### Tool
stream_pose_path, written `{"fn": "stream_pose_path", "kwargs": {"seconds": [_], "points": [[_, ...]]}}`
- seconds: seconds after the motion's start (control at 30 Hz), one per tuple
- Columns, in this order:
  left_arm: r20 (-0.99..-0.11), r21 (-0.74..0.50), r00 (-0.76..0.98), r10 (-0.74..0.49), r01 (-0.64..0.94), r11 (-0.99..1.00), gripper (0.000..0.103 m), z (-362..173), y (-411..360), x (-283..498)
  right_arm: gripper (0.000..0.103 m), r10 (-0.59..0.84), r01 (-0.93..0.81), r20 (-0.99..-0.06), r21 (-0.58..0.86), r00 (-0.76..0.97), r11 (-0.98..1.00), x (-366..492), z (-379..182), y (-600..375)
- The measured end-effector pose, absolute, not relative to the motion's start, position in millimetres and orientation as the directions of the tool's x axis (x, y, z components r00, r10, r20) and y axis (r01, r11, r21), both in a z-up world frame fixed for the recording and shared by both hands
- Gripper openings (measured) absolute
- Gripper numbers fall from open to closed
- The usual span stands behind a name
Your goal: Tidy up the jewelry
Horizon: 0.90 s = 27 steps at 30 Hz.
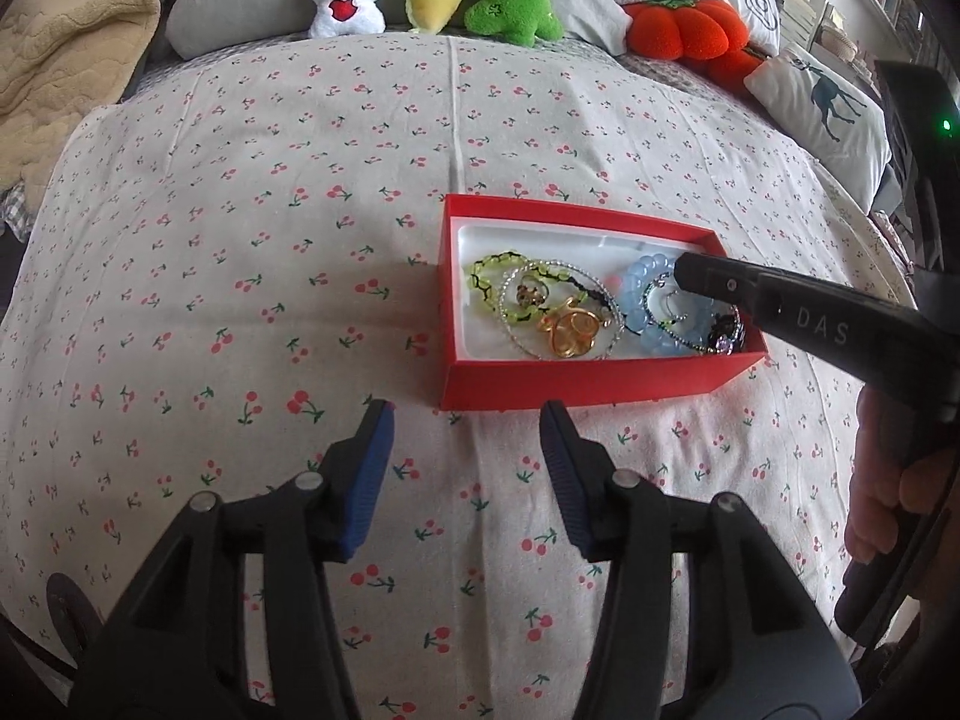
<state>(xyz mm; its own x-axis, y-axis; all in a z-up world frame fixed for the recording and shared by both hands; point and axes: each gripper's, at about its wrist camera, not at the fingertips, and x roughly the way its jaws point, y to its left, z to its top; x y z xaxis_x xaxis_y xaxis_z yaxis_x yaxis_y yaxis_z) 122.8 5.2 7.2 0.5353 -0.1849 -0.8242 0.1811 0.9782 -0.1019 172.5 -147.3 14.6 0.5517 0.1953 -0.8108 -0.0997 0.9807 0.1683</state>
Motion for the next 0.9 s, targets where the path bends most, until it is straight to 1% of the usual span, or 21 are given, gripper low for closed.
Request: {"fn": "stream_pose_path", "kwargs": {"seconds": [0.03, 0.1, 0.13, 0.17, 0.2, 0.23, 0.27, 0.33, 0.37, 0.4, 0.5, 0.57, 0.6, 0.63, 0.7, 0.77, 0.87, 0.9], "points": [[-0.825, -0.1, 0.534, -0.183, 0.181, 0.978, 0.053, 7, 6, 123, 0.009, 0.206, -0.107, -0.813, 0.176, 0.545, 0.978, 174, 13, -145], [-0.827, -0.099, 0.532, -0.181, 0.179, 0.979, 0.059, 7, 7, 122, 0.012, 0.215, -0.116, -0.821, 0.18, 0.528, 0.977, 175, 11, -139], [-0.826, -0.099, 0.534, -0.18, 0.177, 0.979, 0.066, 8, 8, 122, 0.012, 0.218, -0.123, -0.826, 0.18, 0.52, 0.976, 174, 10, -136], [-0.825, -0.097, 0.536, -0.178, 0.175, 0.98, 0.07, 8, 8, 121, 0.014, 0.219, -0.128, -0.83, 0.178, 0.513, 0.976, 173, 10, -133], [-0.825, -0.096, 0.537, -0.177, 0.176, 0.98, 0.071, 9, 8, 122, 0.017, 0.217, -0.133, -0.832, 0.172, 0.51, 0.976, 171, 10, -132], [-0.825, -0.095, 0.537, -0.177, 0.177, 0.98, 0.075, 9, 7, 121, 0.019, 0.212, -0.136, -0.834, 0.165, 0.51, 0.977, 169, 10, -131], [-0.825, -0.094, 0.537, -0.177, 0.178, 0.98, 0.079, 10, 7, 121, 0.024, 0.207, -0.139, -0.834, 0.158, 0.511, 0.978, 167, 11, -131], [-0.827, -0.089, 0.535, -0.173, 0.179, 0.98, 0.082, 10, 6, 120, 0.047, 0.194, -0.138, -0.832, 0.143, 0.519, 0.98, 162, 14, -133], [-0.83, -0.083, 0.533, -0.166, 0.177, 0.981, 0.083, 9, 6, 120, 0.066, 0.181, -0.133, -0.827, 0.13, 0.532, 0.983, 158, 17, -135], [-0.832, -0.079, 0.531, -0.162, 0.175, 0.981, 0.083, 9, 6, 119, 0.069, 0.164, -0.132, -0.819, 0.109, 0.549, 0.985, 154, 20, -136], [-0.837, -0.068, 0.527, -0.147, 0.165, 0.984, 0.087, 8, 7, 116, 0.069, 0.132, -0.159, -0.814, 0.05, 0.566, 0.986, 144, 27, -138], [-0.837, -0.062, 0.529, -0.137, 0.157, 0.986, 0.098, 8, 7, 113, 0.071, 0.111, -0.171, -0.808, 0.014, 0.578, 0.985, 135, 29, -140], [-0.839, -0.062, 0.527, -0.136, 0.156, 0.986, 0.101, 8, 7, 112, 0.073, 0.103, -0.174, -0.808, 0.0, 0.58, 0.985, 131, 30, -141], [-0.838, -0.066, 0.527, -0.141, 0.159, 0.985, 0.102, 9, 7, 111, 0.074, 0.096, -0.177, -0.809, -0.011, 0.58, 0.984, 128, 30, -142], [-0.831, -0.074, 0.535, -0.15, 0.161, 0.984, 0.102, 12, 6, 107, 0.082, 0.083, -0.171, -0.811, -0.021, 0.579, 0.985, 121, 31, -144], [-0.831, -0.07, 0.536, -0.147, 0.162, 0.984, 0.102, 14, 5, 104, 0.085, 0.082, -0.157, -0.814, -0.011, 0.576, 0.988, 114, 31, -147], [-0.831, -0.062, 0.539, -0.135, 0.151, 0.987, 0.102, 14, 4, 98, 0.094, 0.082, -0.123, -0.819, 0.014, 0.568, 0.992, 105, 29, -156], [-0.832, -0.058, 0.54, -0.13, 0.148, 0.987, 0.102, 13, 3, 96, 0.103, 0.064, -0.097, -0.826, 0.011, 0.56, 0.995, 102, 28, -160]]}}
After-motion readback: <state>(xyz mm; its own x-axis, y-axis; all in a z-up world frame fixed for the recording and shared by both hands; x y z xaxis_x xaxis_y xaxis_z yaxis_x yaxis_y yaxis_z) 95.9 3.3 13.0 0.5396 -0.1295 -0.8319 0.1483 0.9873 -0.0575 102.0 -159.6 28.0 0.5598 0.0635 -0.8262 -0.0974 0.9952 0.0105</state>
